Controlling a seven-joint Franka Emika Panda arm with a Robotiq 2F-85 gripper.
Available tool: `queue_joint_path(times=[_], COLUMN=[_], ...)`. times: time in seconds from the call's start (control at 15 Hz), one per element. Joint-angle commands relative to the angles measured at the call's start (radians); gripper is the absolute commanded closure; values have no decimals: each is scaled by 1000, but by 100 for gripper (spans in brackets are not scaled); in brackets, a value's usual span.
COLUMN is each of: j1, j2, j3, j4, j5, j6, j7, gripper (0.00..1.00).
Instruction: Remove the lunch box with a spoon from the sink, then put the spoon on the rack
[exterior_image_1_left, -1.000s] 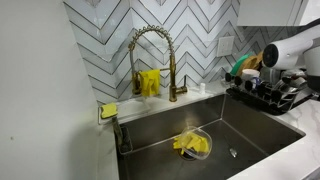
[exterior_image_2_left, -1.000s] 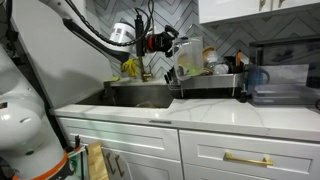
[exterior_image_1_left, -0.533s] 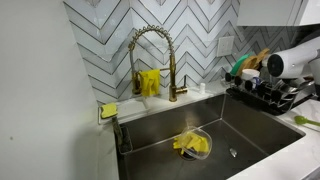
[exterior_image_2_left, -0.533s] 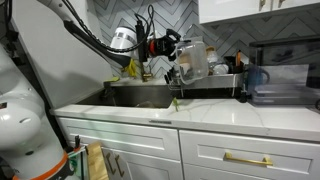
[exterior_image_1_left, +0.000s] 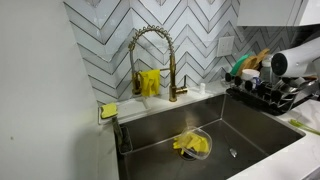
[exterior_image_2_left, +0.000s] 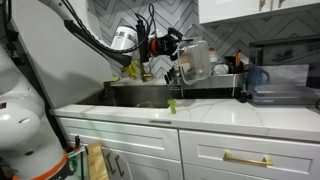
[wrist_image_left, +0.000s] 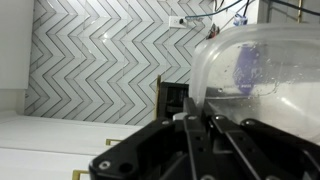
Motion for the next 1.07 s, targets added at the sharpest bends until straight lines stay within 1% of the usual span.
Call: queue_joint_path(times=[0.0,0.07,0.2,0.6,0.8,0.87,0.93,1.0], j1=[2,-4,-18,-83,-115,-124,-130,-137], j2=[1,5,-14,-53,-62,-54,-41,-42], j3=[-1,-9,-40,-159,-204,-206,-177,-184], j4=[1,9,16,40,48,56,60,63], j5=[1,21,75,267,391,433,362,389], j6=[-2,-2,72,394,540,537,503,516], j7=[0,-2,-22,-130,-203,-229,-176,-195], gripper=[98,98,98,98,98,98,93,93])
